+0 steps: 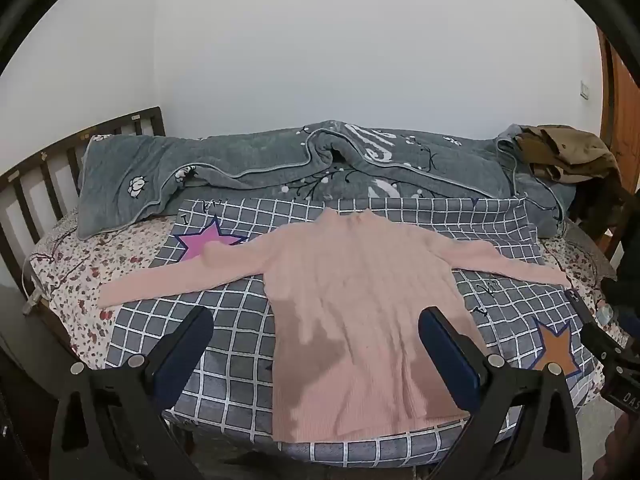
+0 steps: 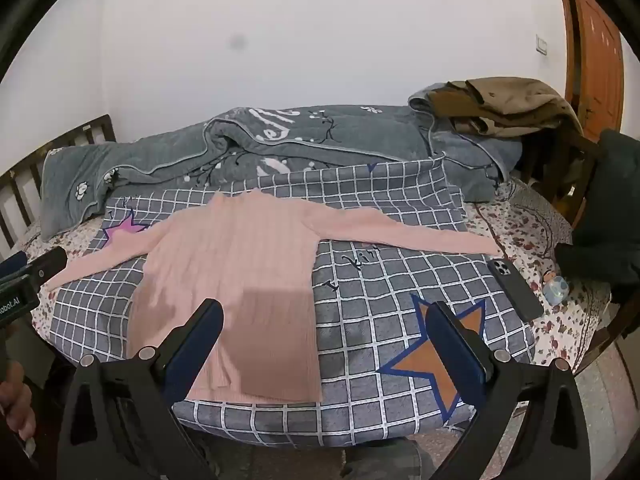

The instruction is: Fold small clothes

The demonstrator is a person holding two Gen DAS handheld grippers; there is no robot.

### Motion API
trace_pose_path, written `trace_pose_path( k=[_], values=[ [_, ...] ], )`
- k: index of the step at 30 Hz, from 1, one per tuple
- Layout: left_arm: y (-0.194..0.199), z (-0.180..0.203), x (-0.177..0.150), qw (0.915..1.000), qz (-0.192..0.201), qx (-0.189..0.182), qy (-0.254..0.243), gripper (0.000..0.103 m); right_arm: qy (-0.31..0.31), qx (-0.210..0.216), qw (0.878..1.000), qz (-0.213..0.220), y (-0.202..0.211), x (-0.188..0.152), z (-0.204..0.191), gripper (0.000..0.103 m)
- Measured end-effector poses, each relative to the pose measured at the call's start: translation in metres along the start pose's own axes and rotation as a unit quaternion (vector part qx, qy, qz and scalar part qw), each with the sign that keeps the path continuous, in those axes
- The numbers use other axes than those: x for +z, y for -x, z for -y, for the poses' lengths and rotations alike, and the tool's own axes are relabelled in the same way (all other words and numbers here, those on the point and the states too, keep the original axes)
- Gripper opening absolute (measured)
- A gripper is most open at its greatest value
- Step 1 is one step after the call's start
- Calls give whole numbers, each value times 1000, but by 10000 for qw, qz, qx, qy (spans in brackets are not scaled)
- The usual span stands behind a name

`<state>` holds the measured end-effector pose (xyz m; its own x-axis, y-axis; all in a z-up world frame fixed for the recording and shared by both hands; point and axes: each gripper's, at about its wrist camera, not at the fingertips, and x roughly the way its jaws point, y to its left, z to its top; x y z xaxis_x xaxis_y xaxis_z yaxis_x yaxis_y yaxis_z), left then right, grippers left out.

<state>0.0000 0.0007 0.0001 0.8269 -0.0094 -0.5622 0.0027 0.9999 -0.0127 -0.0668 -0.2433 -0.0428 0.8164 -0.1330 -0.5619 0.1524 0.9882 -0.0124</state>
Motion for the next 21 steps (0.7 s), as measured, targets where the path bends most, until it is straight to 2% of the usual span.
trace_pose_path(
  k=[9,21],
  values=[
    [4,-2,4,9999,60,76,-37,103,-1,3,10000,-9,3,0,0,100],
    [6,-2,0,10000,87,-15,1,103,-32,33,10000,-44,3,1,-1,100]
  ],
)
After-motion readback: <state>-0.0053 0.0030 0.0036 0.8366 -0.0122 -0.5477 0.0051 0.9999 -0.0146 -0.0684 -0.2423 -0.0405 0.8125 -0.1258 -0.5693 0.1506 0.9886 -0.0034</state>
